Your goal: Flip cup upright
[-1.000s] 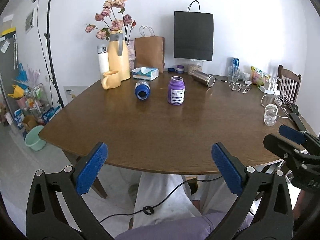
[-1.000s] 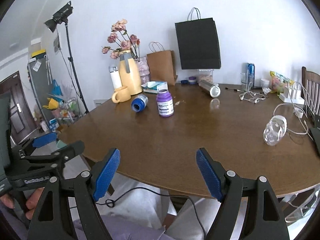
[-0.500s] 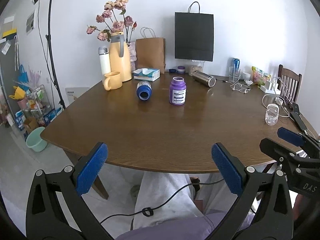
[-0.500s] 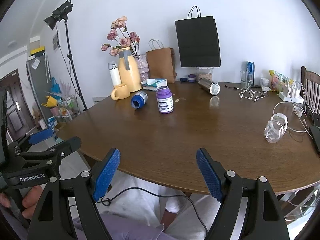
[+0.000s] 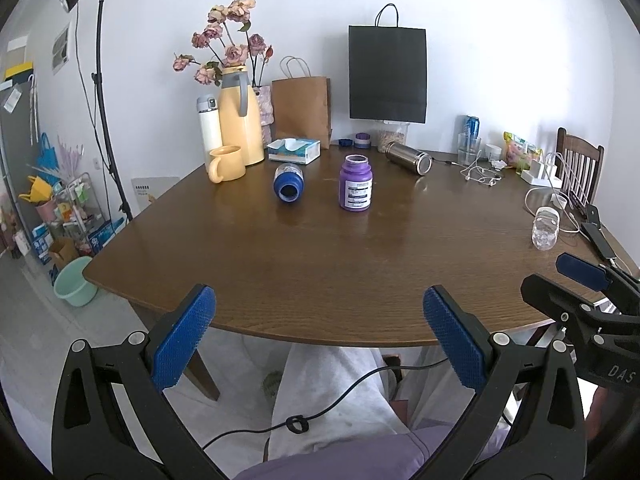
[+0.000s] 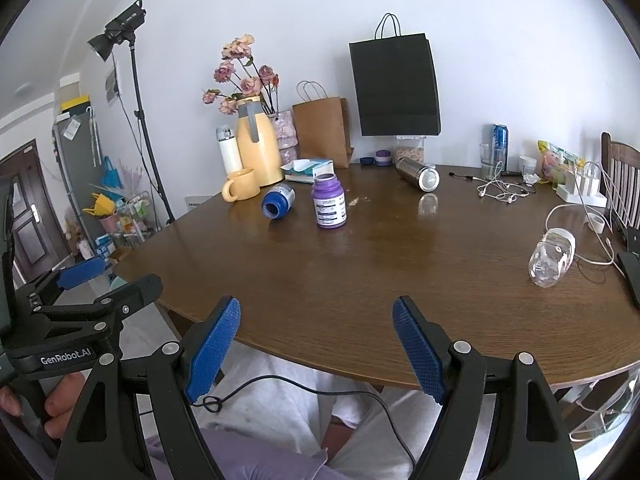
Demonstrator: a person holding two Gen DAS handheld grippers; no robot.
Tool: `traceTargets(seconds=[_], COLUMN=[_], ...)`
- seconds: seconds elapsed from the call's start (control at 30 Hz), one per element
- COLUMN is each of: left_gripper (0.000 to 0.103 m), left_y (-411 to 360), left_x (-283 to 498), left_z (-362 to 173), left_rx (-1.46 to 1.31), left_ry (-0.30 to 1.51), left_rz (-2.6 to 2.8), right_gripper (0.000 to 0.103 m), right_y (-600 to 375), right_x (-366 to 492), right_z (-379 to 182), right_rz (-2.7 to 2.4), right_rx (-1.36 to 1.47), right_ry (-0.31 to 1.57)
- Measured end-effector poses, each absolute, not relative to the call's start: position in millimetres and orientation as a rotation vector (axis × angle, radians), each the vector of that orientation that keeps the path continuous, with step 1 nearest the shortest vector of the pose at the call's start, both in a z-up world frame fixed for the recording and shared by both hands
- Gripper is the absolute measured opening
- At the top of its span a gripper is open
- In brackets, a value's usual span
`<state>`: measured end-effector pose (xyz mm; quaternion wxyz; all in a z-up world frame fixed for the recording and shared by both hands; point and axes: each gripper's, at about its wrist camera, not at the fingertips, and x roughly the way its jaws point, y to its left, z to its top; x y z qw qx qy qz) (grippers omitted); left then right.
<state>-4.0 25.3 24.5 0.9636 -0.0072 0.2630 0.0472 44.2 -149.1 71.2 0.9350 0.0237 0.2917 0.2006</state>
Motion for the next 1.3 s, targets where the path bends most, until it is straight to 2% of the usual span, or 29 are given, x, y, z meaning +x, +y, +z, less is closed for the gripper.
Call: traceTargets(seconds=[1.3], left_gripper=[0.103], left_y=[27.0], left_x=[-7.1], left_z=[16.7], left_rx=[-0.008], left_ry=[0.555], left_rz=[0.090], right_gripper=[0.083], right_y=[-147.7], right_x=[45.2], right_z=[68.1], right_rz=[0.408], right_rx=[0.043], right_ry=[0.599])
